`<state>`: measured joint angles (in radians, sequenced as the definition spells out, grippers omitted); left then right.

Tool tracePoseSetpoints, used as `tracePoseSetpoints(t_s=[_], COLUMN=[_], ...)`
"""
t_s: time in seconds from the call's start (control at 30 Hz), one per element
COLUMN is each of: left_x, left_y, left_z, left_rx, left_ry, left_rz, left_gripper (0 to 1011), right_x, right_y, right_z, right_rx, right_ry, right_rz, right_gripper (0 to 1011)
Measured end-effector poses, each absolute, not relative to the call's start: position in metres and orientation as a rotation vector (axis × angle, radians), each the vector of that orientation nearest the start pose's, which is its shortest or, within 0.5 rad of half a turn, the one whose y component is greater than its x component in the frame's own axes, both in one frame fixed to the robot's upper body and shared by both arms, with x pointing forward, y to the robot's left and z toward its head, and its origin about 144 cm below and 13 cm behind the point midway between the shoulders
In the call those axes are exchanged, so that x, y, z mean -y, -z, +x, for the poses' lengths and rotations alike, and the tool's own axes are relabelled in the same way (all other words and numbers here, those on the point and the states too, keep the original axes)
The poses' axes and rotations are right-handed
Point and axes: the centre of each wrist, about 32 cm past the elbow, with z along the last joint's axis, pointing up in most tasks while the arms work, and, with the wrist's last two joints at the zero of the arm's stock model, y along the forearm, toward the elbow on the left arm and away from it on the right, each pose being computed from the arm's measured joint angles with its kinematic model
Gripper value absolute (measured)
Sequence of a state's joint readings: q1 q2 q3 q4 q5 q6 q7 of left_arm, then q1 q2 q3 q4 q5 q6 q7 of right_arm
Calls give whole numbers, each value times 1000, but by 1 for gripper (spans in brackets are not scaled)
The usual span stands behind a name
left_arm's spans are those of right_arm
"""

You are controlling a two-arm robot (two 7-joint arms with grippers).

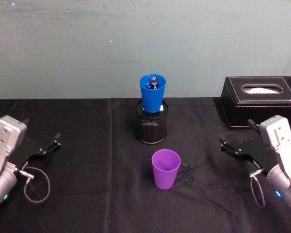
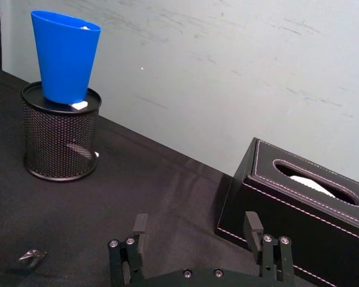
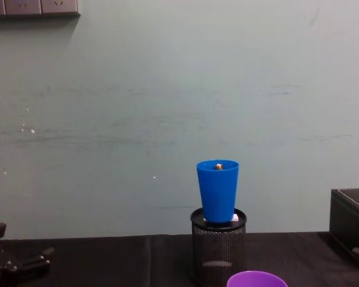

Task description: Pick up one cup with a gripper and tap it against the other cup.

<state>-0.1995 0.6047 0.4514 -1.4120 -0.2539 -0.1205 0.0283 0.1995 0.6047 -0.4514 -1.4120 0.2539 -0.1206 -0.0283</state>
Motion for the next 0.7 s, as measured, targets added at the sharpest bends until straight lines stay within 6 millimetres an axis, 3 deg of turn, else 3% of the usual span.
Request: tracePoseSetpoints(t_s=[0.7], left_x=[-310], left_y=[-1140], left_z=[489], left_rx=[285], left_ry=[-1248], left_rz=[304], left_gripper=[1000], right_x=[310], right_y=[-1140], right_z=[489], right_rx=[285], right_ry=[1248], right_rz=[-304], right_gripper=[1003])
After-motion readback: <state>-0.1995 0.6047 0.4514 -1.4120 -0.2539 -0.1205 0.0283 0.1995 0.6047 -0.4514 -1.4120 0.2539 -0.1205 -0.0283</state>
